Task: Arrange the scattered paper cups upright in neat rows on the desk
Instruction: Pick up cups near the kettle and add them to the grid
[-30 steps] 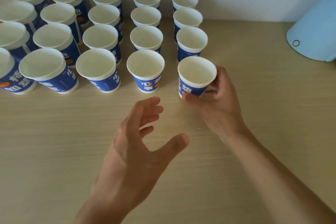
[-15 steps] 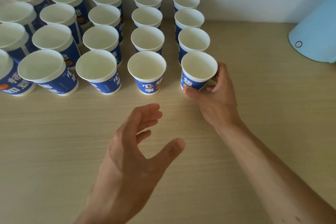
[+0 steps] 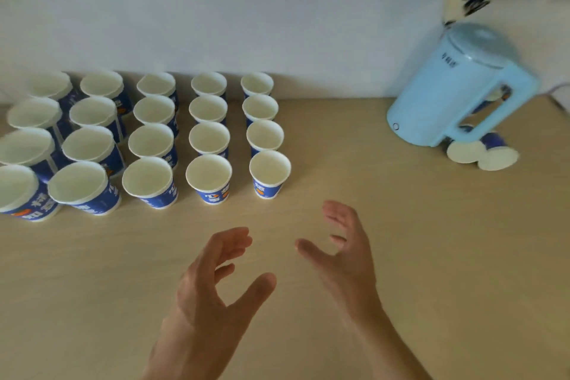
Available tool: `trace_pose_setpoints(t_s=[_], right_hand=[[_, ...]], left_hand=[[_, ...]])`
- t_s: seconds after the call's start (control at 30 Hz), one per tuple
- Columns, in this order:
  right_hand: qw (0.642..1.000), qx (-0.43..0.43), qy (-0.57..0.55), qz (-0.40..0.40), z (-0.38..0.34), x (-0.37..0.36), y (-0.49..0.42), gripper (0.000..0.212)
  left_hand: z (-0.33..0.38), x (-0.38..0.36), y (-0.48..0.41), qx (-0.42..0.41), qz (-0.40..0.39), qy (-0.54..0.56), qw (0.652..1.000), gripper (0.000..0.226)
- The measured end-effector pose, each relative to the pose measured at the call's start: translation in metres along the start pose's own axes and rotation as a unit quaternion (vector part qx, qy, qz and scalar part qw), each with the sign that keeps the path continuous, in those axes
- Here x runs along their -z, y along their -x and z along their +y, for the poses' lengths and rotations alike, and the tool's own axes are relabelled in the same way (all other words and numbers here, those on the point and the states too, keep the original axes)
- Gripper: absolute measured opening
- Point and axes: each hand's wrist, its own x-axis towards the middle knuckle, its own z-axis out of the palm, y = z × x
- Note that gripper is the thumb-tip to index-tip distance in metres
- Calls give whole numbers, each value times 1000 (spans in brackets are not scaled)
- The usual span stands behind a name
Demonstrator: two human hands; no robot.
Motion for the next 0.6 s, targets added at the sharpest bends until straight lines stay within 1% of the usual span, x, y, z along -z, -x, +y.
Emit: trace_pose_setpoints(t_s=[0.13, 0.23, 0.33, 0.43, 0.5, 0.6], right_hand=[[999, -30, -19, 30, -53, 48, 42, 68], [997, -39, -38, 49, -95, 85, 75, 63], [995, -44, -64, 58, -129, 119, 104, 60], [992, -43, -98, 66, -152, 147, 122, 63], [989, -47, -124, 70, -159, 163, 131, 65], [987, -42, -138, 67, -158, 191, 138, 52]], left_hand=[[55, 11, 13, -15, -18, -19, 1000, 43], [105, 18, 29, -25, -34, -11, 999, 38], [146, 17, 52, -47, -63, -17, 997, 38], [177, 8, 75, -70, -76, -20, 994, 40], [193, -3, 89, -78, -78, -8, 994, 37], [214, -28, 109, -88, -61, 15, 994, 35]])
